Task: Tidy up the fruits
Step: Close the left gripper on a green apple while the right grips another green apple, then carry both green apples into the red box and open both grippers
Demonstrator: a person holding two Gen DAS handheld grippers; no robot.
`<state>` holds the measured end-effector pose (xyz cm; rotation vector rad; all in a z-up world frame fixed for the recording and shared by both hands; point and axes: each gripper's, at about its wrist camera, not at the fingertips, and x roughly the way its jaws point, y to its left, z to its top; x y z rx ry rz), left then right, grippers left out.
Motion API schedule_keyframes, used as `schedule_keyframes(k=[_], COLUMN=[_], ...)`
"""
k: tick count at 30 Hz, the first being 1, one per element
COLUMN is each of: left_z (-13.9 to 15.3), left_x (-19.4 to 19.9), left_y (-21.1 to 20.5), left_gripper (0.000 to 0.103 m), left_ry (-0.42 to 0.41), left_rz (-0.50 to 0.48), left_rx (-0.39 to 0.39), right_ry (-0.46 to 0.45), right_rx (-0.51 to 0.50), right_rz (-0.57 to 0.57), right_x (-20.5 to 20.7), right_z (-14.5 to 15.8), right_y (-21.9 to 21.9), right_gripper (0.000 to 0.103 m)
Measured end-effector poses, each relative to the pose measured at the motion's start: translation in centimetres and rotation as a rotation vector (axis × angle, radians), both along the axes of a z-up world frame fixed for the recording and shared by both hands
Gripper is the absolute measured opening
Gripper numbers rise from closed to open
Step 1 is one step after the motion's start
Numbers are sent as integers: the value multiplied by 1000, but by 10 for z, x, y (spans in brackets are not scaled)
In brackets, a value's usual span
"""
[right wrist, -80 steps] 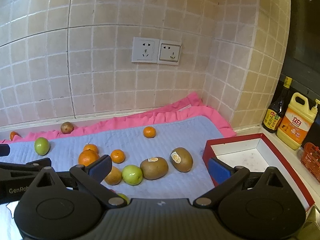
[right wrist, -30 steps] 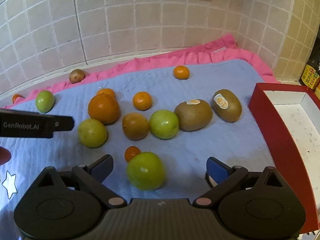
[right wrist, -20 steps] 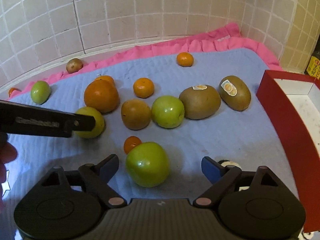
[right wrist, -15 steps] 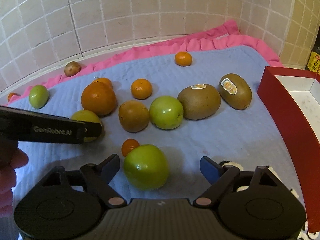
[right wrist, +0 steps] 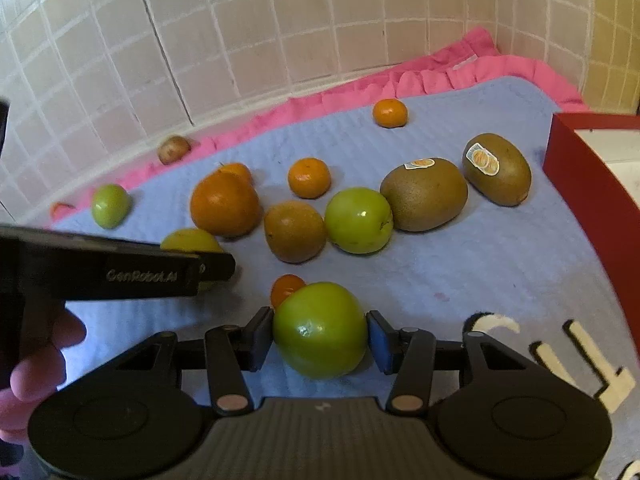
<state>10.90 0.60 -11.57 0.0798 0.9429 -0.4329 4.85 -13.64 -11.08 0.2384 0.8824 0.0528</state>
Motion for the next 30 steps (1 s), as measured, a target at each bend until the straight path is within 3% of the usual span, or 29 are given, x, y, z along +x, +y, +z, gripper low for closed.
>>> schedule_keyframes(k=[3,11,19,23,26,30], left_z=[8,58,130,142,134,103], left_x=[-11,-35,-28,-5,7,29], left_y=[1,-26,-130,-201,-261,-324], left_gripper=[57,57,57,57,57,57], left_ry=[-28,-137,-244,-116,-82,13], left_rz=[13,-54,-255,-408,-473,-504], left_rx=[17,-21,-135,-220,-182,-126], right_ry=[-49,-185,-280,-223,-145,-38], right_rx=[35,-5,-121,-108,-55,-33], right_rz=[12,-37,-257,-389,-439,-455], right_x=[-7,-31,-65,-75,-76,-73], right_z=[11,69,123,120,99,66], right_y=[-7,-48,-158,-227,-271,-309], right_gripper=[52,52,52,52,52,52])
